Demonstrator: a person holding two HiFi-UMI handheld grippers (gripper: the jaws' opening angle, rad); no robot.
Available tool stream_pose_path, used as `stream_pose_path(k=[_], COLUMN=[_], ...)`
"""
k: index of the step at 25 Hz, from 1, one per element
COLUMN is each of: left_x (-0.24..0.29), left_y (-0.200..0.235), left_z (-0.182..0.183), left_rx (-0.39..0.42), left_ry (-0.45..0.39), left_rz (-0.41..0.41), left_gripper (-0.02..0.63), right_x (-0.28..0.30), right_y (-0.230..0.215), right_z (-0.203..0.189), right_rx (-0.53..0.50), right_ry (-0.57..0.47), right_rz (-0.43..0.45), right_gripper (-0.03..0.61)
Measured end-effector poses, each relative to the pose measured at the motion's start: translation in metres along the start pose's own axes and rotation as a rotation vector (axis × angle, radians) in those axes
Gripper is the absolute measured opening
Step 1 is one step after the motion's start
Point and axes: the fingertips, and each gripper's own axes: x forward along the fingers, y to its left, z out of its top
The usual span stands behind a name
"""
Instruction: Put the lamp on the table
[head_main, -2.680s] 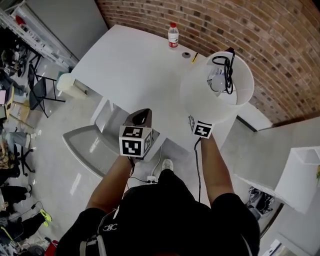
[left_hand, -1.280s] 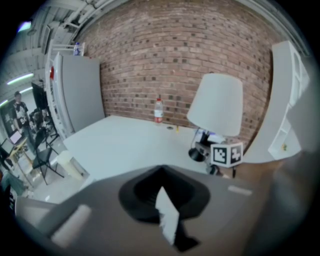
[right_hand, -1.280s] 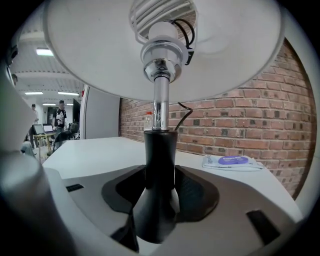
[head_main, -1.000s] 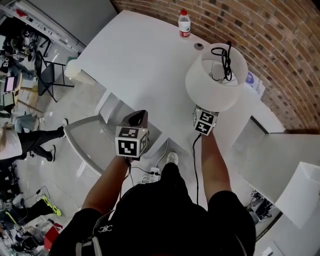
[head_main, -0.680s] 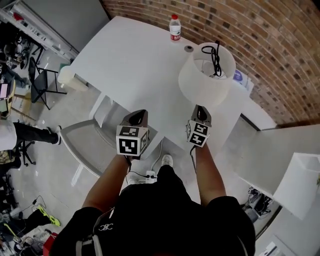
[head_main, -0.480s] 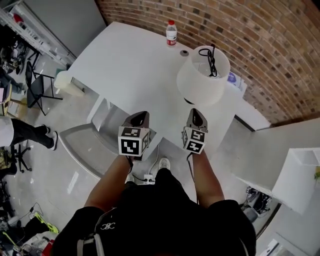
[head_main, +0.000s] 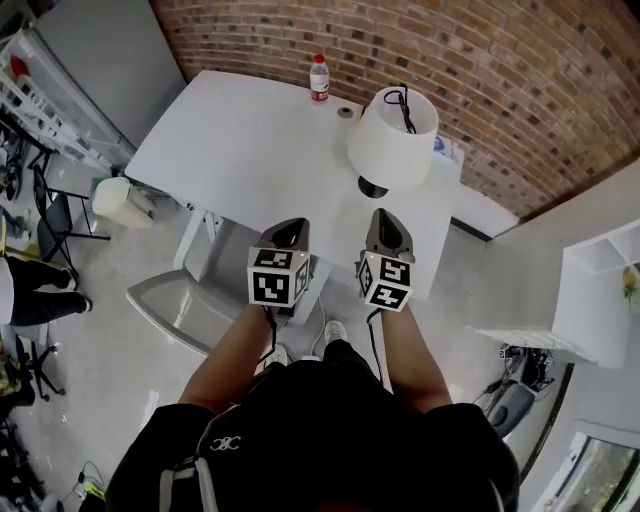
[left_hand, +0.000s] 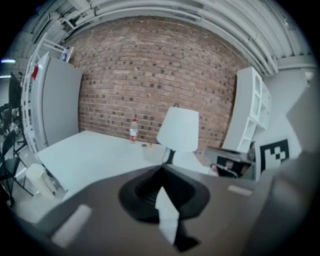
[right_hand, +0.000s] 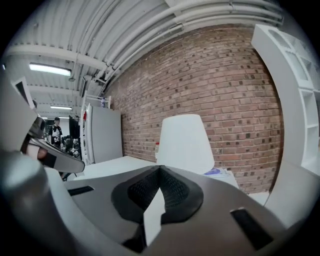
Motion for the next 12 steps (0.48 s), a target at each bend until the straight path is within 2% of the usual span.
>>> stream_pose_path(k=[6,12], left_x=[-0.027,-0.048], left_y=[-0.004,-0.015], left_z=[0.011,0.012], left_rx=[0.035,0.081], left_ry=[-0.045,-0.061], left_rz=[-0.072,-0.134], left_gripper=[0.002,0.002], right_x=[-0.04,-0.065], right_y=[0.023,0.048], right_z=[0.026,0.037], right_rx=[0.008,0.026], right_ry=[-0.033,-0.033], right_rz=[-0.046,-0.067], right_gripper=[-0.002,-0.002])
